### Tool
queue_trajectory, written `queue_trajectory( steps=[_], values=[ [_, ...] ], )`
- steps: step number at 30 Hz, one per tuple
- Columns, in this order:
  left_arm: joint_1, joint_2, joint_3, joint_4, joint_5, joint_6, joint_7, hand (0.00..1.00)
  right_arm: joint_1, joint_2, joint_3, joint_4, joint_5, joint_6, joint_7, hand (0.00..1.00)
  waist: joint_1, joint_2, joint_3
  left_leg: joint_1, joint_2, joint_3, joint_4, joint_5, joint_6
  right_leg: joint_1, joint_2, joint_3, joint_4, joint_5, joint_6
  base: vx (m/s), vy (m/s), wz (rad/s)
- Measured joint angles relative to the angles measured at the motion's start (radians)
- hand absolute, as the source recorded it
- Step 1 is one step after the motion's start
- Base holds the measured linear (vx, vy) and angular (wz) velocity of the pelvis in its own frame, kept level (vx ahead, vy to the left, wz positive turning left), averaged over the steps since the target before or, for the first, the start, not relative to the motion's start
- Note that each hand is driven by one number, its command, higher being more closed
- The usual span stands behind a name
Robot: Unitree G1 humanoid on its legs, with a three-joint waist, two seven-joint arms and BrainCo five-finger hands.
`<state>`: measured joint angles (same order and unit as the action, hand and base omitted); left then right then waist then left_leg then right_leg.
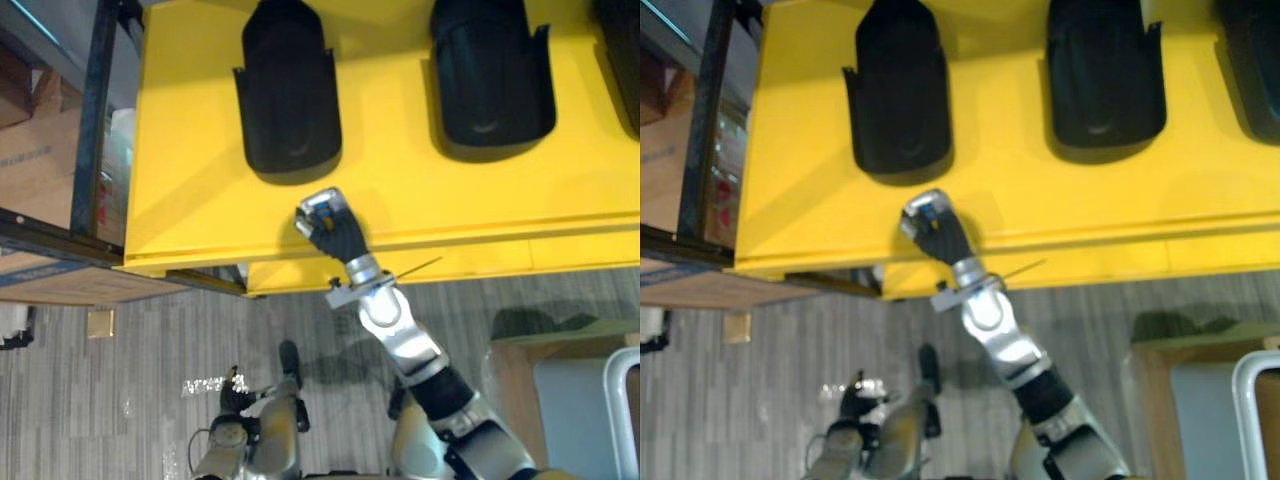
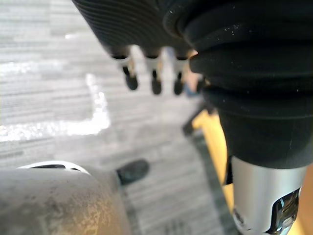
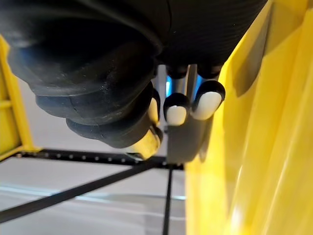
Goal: Walk over and take plastic housings, then place them on the shelf
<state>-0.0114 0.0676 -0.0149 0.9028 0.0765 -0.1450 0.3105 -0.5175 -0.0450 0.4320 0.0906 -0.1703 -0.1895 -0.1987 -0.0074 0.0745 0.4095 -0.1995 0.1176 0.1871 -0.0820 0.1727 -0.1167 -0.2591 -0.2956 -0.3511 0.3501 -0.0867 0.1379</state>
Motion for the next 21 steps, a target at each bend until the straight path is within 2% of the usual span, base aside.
queue_trajectory(
  steps=[3, 11, 16, 21],
  values=[
    [0.000, -0.007, 0.001, -0.006, 0.000, 0.000, 0.000, 0.00, -0.038, 0.000, -0.015, 0.024, 0.023, 0.000, 0.001, 1.00, 0.003, 0.014, 0.007, -0.007, -0.002, -0.012, 0.000, 0.000, 0.000, 0.001, -0.002, -0.007, 0.001, 0.000, 0.000, -0.01, -0.015, 0.08],
    [0.000, -0.008, 0.002, -0.014, 0.000, 0.000, -0.001, 0.00, -0.133, 0.003, -0.037, 0.138, 0.088, -0.002, 0.007, 1.00, 0.019, 0.019, 0.009, -0.005, -0.007, -0.018, 0.000, 0.002, 0.003, 0.006, -0.006, -0.011, 0.004, -0.002, 0.002, 0.00, -0.011, 0.02],
    [0.002, -0.011, 0.002, -0.013, 0.000, 0.001, -0.002, 0.00, -0.155, 0.003, -0.057, 0.163, 0.109, -0.003, 0.007, 1.00, 0.019, 0.038, 0.013, -0.004, -0.011, -0.037, 0.000, 0.003, 0.003, 0.017, -0.014, -0.031, 0.016, -0.013, 0.004, -0.02, -0.030, 0.10],
    [0.002, -0.011, 0.004, -0.012, 0.000, 0.001, -0.008, 0.00, -0.165, 0.003, -0.064, 0.182, 0.109, -0.003, 0.007, 1.00, 0.019, 0.038, 0.013, -0.003, -0.012, -0.039, 0.000, 0.007, 0.003, 0.017, -0.017, -0.032, 0.028, -0.019, 0.003, -0.02, -0.027, 0.03]
  ],
)
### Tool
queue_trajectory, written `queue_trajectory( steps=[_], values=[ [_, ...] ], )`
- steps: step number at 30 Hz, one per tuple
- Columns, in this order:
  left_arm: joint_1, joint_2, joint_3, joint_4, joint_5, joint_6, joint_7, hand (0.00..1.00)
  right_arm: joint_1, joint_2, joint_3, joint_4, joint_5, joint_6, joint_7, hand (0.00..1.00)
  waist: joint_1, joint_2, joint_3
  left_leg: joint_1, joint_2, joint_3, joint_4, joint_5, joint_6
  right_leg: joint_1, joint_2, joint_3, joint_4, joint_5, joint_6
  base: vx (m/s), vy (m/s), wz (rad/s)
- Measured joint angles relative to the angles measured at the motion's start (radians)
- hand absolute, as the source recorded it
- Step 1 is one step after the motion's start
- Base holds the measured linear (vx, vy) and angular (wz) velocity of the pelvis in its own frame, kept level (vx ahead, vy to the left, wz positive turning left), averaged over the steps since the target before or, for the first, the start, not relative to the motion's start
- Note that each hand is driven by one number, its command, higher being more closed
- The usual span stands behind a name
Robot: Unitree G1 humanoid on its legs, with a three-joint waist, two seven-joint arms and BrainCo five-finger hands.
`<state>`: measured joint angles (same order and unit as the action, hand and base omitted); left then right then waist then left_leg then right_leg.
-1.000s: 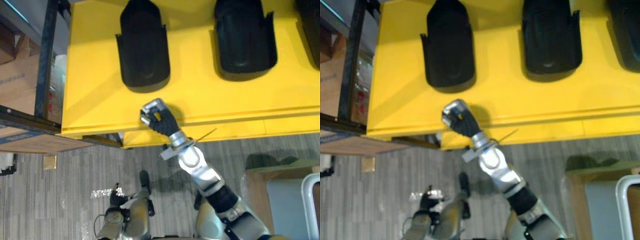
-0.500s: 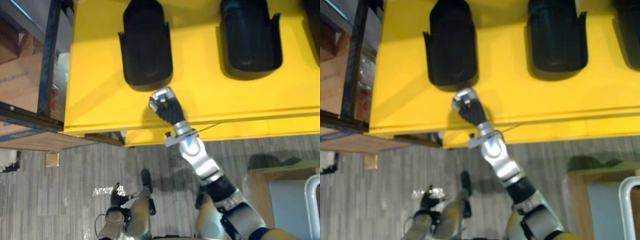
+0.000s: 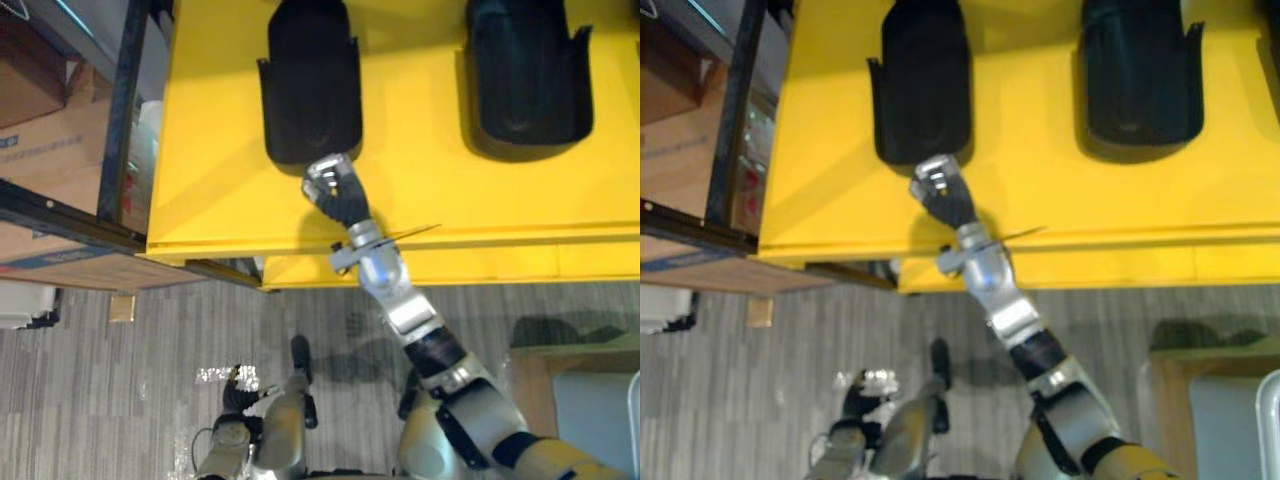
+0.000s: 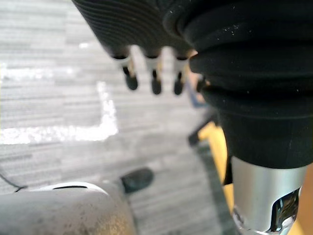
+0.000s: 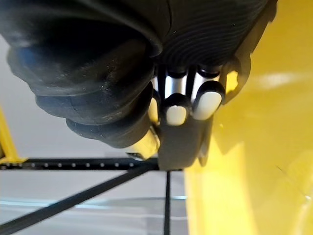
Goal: Walk over and take plastic housings, then place them on the shelf
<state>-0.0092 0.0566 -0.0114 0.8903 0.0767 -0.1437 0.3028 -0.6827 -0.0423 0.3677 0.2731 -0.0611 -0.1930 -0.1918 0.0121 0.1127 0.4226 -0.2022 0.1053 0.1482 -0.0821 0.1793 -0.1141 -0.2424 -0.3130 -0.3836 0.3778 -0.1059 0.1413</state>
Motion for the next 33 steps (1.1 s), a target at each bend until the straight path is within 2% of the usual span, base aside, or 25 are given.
queue_trajectory(
  steps=[14, 15, 20, 22, 24, 25, 26, 28, 30, 32, 33],
  values=[
    [0.000, 0.000, 0.001, -0.001, 0.000, 0.000, -0.001, 0.00, -0.013, 0.009, -0.030, 0.021, -0.010, -0.003, -0.006, 1.00, 0.001, 0.000, 0.000, -0.004, -0.001, -0.007, 0.000, 0.004, -0.002, -0.001, -0.002, -0.004, 0.006, 0.000, 0.000, -0.02, -0.027, 0.01],
    [0.000, 0.000, 0.001, -0.001, 0.000, 0.000, -0.001, 0.00, -0.013, 0.009, -0.030, 0.020, -0.012, -0.003, -0.006, 0.00, 0.001, 0.000, 0.000, -0.004, -0.001, -0.007, 0.000, 0.004, -0.002, -0.001, -0.002, -0.004, 0.006, 0.000, 0.000, -0.02, -0.042, 0.00],
    [0.000, -0.002, 0.005, -0.001, 0.000, 0.002, -0.002, 0.00, 0.039, 0.000, -0.012, -0.036, -0.006, 0.003, 0.018, 0.00, -0.001, -0.002, -0.001, 0.006, 0.002, -0.007, 0.000, 0.003, -0.001, 0.015, 0.001, -0.009, -0.002, 0.000, 0.000, 0.00, -0.039, 0.02],
    [0.003, -0.006, 0.043, 0.020, 0.000, 0.014, -0.008, 0.00, 0.219, -0.082, 0.018, -0.225, 0.112, 0.003, 0.118, 0.00, -0.011, -0.027, -0.017, 0.050, 0.015, -0.021, -0.004, -0.011, -0.008, 0.095, 0.024, -0.036, -0.055, 0.003, 0.005, 0.08, -0.061, 0.06],
    [0.004, 0.006, 0.069, 0.036, 0.001, 0.015, -0.018, 0.00, 0.286, -0.128, -0.018, -0.326, 0.180, -0.003, 0.160, 0.00, -0.017, -0.062, -0.041, 0.064, 0.025, -0.008, -0.005, -0.020, -0.013, 0.109, 0.039, -0.030, -0.078, 0.007, 0.008, 0.08, -0.049, -0.19],
    [0.008, 0.017, 0.089, 0.057, 0.000, 0.020, -0.028, 0.00, 0.353, -0.146, -0.107, -0.418, 0.239, -0.004, 0.182, 0.00, -0.026, -0.094, -0.079, 0.076, 0.037, 0.005, -0.005, -0.026, -0.019, 0.129, 0.059, -0.024, -0.117, 0.019, 0.007, 0.11, -0.049, -0.26],
    [0.011, 0.021, 0.093, 0.064, -0.002, 0.021, -0.035, 0.00, 0.382, -0.151, -0.159, -0.453, 0.254, -0.011, 0.180, 0.00, -0.028, -0.108, -0.090, 0.090, 0.042, 0.012, -0.006, -0.030, -0.024, 0.145, 0.066, -0.021, -0.134, 0.025, 0.007, 0.15, -0.052, -0.41],
    [0.040, 0.033, 0.123, 0.078, -0.002, 0.022, -0.047, 0.00, 0.469, -0.162, -0.374, -0.524, 0.273, -0.040, 0.162, 0.00, -0.035, -0.168, -0.160, 0.139, 0.053, 0.073, -0.005, -0.036, -0.032, 0.184, 0.090, 0.020, -0.189, 0.045, 0.007, 0.13, -0.027, -0.55],
    [0.059, 0.038, 0.127, 0.087, -0.002, 0.024, -0.049, 0.00, 0.521, -0.165, -0.489, -0.560, 0.254, -0.047, 0.139, 0.00, -0.053, -0.189, -0.199, 0.170, 0.056, 0.096, -0.004, -0.036, -0.032, 0.216, 0.097, 0.036, -0.221, 0.057, 0.006, 0.10, -0.025, -0.43],
    [0.092, 0.014, 0.164, 0.102, -0.001, 0.030, -0.050, 0.00, 0.623, -0.157, -0.644, -0.608, 0.177, -0.057, 0.091, 0.00, -0.082, -0.186, -0.268, 0.209, 0.066, 0.137, -0.006, -0.037, -0.034, 0.247, 0.114, 0.074, -0.257, 0.079, -0.002, 0.06, -0.016, -0.44],
    [0.100, 0.011, 0.175, 0.107, -0.001, 0.033, -0.049, 0.00, 0.657, -0.151, -0.681, -0.619, 0.150, -0.061, 0.075, 0.00, -0.084, -0.180, -0.289, 0.216, 0.071, 0.140, -0.007, -0.041, -0.039, 0.248, 0.119, 0.085, -0.262, 0.080, -0.002, 0.04, -0.029, -0.41]
  ],
)
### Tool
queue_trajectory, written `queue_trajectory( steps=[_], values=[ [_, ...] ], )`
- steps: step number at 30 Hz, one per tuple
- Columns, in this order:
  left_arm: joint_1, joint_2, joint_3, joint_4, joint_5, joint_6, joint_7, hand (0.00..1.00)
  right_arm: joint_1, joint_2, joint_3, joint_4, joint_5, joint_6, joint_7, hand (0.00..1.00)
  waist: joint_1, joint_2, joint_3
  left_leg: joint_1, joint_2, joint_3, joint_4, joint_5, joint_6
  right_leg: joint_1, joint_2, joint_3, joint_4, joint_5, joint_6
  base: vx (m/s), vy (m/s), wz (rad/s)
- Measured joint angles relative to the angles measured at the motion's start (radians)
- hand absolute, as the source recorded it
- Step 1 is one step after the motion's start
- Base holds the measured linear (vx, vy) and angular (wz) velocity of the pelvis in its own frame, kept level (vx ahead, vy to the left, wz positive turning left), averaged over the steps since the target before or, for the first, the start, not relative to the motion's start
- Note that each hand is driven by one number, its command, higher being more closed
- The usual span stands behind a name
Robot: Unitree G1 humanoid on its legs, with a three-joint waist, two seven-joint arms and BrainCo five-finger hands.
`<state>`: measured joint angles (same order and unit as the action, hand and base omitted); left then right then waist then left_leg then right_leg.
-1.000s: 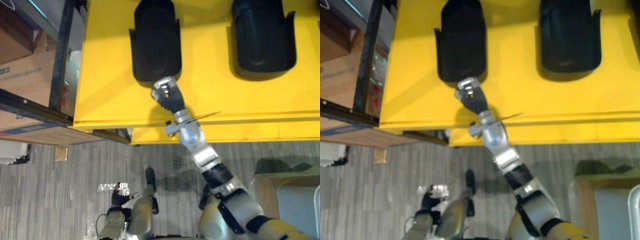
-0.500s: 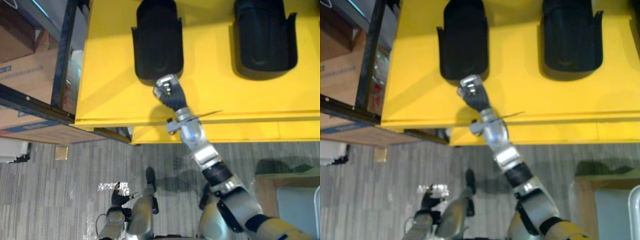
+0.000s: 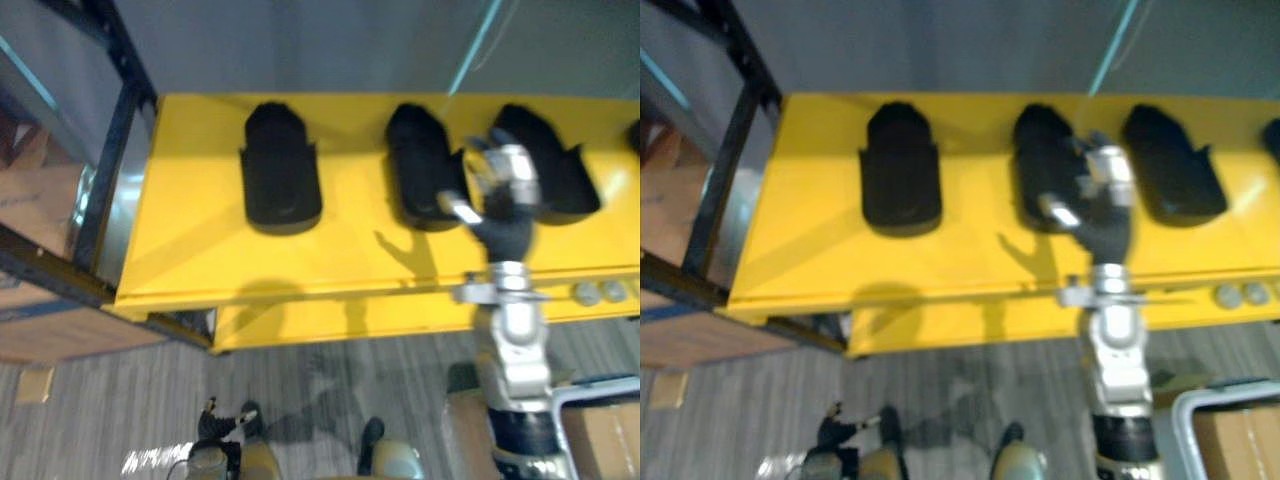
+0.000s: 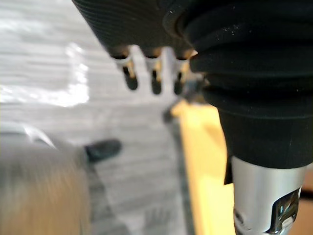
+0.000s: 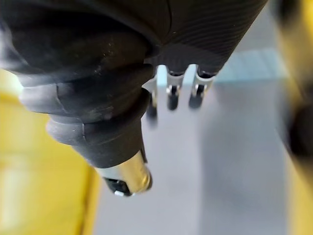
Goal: Walk over and take plastic housings, then place them on the shelf
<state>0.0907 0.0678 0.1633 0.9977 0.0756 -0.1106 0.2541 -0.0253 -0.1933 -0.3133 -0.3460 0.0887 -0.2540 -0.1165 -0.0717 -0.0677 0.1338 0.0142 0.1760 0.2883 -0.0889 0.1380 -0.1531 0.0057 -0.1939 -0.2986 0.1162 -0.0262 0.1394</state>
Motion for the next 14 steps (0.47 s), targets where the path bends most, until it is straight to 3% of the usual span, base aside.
queue_trajectory(
  steps=[4, 7, 10, 14],
  values=[
    [0.053, -0.055, 0.051, 0.011, 0.002, 0.009, 0.002, 0.00, 0.207, 0.109, -0.221, -0.008, -0.170, -0.002, -0.118, 0.00, -0.036, 0.060, -0.060, 0.040, 0.045, 0.004, -0.001, -0.051, -0.028, 0.030, 0.041, 0.013, -0.025, -0.002, -0.003, -0.02, -0.039, -0.23],
    [0.077, -0.079, 0.070, 0.012, 0.005, 0.014, 0.003, 0.00, 0.354, 0.228, -0.300, 0.063, -0.252, 0.030, -0.192, 0.00, -0.056, 0.077, -0.085, 0.074, 0.054, 0.029, -0.001, -0.054, -0.034, 0.038, 0.054, 0.033, -0.028, -0.011, -0.015, -0.10, -0.018, -0.30],
    [0.081, -0.083, 0.067, 0.013, 0.018, 0.026, 0.004, 0.00, 0.464, 0.307, -0.336, 0.306, -0.275, 0.116, -0.258, 0.00, -0.070, 0.079, -0.086, 0.108, 0.054, 0.040, -0.001, -0.058, -0.034, 0.067, 0.055, 0.051, -0.024, -0.024, -0.020, -0.13, -0.014, -0.14],
    [0.080, -0.085, 0.062, 0.013, 0.022, 0.027, -0.002, 0.00, 0.470, 0.313, -0.327, 0.608, -0.249, 0.208, -0.275, 0.00, -0.066, 0.082, -0.085, 0.136, 0.045, 0.072, -0.001, -0.058, -0.033, 0.071, 0.050, 0.082, -0.022, -0.024, -0.020, -0.07, 0.010, -0.21]
  ],
)
